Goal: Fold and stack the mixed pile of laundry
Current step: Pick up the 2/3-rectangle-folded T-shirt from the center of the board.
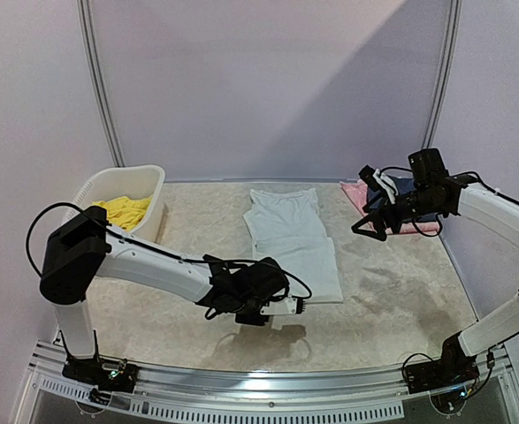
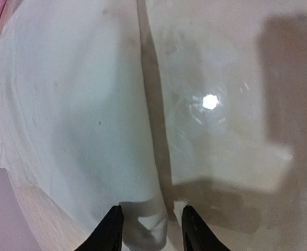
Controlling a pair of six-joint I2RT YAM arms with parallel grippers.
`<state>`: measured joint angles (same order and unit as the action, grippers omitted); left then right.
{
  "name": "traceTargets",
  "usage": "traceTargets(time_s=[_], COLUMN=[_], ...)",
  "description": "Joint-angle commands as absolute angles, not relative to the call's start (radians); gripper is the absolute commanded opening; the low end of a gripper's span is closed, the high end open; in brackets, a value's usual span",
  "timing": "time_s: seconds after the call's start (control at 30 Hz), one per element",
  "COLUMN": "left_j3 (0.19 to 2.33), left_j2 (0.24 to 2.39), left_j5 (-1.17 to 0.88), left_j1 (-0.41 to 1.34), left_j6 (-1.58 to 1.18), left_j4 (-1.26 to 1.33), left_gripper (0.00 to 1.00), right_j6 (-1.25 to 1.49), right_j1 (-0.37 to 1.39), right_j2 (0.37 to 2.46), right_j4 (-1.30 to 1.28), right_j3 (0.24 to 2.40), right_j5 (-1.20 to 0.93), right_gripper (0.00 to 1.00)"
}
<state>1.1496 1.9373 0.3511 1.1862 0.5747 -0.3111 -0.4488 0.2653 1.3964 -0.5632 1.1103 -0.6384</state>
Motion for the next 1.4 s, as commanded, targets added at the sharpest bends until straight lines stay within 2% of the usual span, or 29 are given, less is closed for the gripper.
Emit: traceTargets(time_s=[0.0,0.13,0.23,0.3,0.33,0.47,0.6,0.83,1.23,1.37], left_j3=[1.186,1.183,1.194,1.207,1.211,1.215,1.229,1.256,1.284,1.286], left_j2=[2.020,2.032,2.047,2.052,2.047,2.021,2.014,2.012,2.016,2.023], left_j5=[0.332,0.307,0.317,0.310,0.293,0.183,0.090,-0.025,-0.068,-0.072], left_j1=[1.169,1.165,1.158,1.149,1.141,1.108,1.084,1.049,1.025,1.022], left_j6=[0.559,0.543,0.544,0.539,0.534,0.518,0.497,0.443,0.419,0.419], left_j4=[-0.356,-0.364,-0.375,-0.392,-0.397,-0.416,-0.447,-0.456,-0.484,-0.488], left_gripper=[0.38,0.27,0.13,0.01,0.00,0.00,0.00,0.00,0.00,0.00], right_j6=[-0.521,-0.719,-0.879,-0.996,-1.028,-1.140,-1.163,-1.185,-1.191,-1.185], right_j1=[0.264,0.342,0.439,0.520,0.565,0.703,0.759,0.775,0.790,0.792], right_j2=[1.415,1.382,1.349,1.354,1.368,1.433,1.470,1.510,1.528,1.584], right_j4=[-0.618,-0.609,-0.557,-0.520,-0.493,-0.354,-0.280,-0.249,-0.229,-0.197], right_j3=[1.099,1.018,0.916,0.858,0.830,0.742,0.728,0.719,0.662,0.666], right_j5=[-0.644,-0.545,-0.449,-0.339,-0.285,-0.139,-0.101,-0.075,-0.047,-0.008], right_gripper=[0.91,0.87,0.82,0.75,0.72,0.67,0.63,0.58,0.53,0.46])
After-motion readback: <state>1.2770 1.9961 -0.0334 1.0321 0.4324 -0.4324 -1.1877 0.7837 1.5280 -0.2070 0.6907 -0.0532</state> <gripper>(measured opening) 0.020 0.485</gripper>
